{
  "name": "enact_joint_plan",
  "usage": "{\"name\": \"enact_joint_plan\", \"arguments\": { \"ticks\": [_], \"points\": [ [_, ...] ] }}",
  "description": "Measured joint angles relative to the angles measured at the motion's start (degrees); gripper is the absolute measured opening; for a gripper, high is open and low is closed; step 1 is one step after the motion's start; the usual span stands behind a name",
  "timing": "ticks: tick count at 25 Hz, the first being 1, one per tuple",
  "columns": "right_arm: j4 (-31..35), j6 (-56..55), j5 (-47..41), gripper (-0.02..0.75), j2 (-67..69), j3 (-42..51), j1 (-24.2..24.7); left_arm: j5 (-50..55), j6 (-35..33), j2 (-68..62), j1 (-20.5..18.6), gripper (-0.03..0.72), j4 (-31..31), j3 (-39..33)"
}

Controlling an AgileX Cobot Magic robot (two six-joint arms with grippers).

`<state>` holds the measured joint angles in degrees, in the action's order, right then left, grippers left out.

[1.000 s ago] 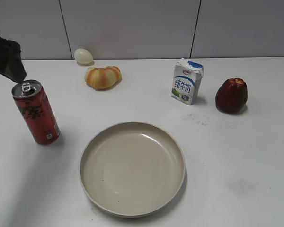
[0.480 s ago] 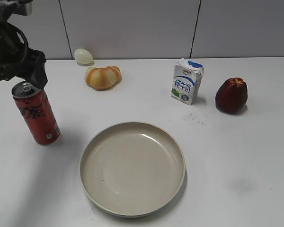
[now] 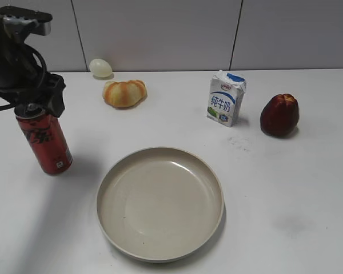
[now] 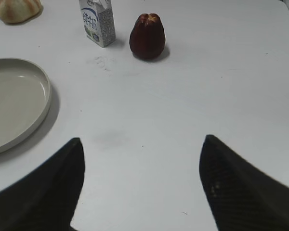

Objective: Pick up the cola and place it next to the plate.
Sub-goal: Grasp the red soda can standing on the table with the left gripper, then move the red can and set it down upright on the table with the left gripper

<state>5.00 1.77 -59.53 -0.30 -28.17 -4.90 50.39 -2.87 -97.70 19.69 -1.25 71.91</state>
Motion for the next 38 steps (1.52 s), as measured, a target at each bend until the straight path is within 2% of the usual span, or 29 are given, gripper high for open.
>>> {"name": "enact_joint_plan", "arguments": {
  "ticks": [9, 15, 27, 32, 38],
  "points": [
    [0.0, 0.0, 0.0, 0.594, 0.0, 0.0, 0.0, 0.0, 0.0, -2.4, -0.4, 0.624, 0.1, 0.0],
    [0.0, 0.0, 0.0, 0.594, 0.0, 0.0, 0.0, 0.3, 0.0, -2.4, -0.4, 0.517, 0.1, 0.0],
    [0.0, 0.0, 0.0, 0.594, 0.0, 0.0, 0.0, 1.3, 0.0, -1.3, -0.3, 0.512, 0.1, 0.6],
    [0.0, 0.0, 0.0, 0.594, 0.0, 0.0, 0.0, 1.5, 0.0, -2.1, 2.9, 0.512, -0.2, 10.2],
    [0.0, 0.0, 0.0, 0.594, 0.0, 0.0, 0.0, 1.3, 0.0, -9.8, 11.6, 0.512, -0.2, 24.5]
  ]
}}
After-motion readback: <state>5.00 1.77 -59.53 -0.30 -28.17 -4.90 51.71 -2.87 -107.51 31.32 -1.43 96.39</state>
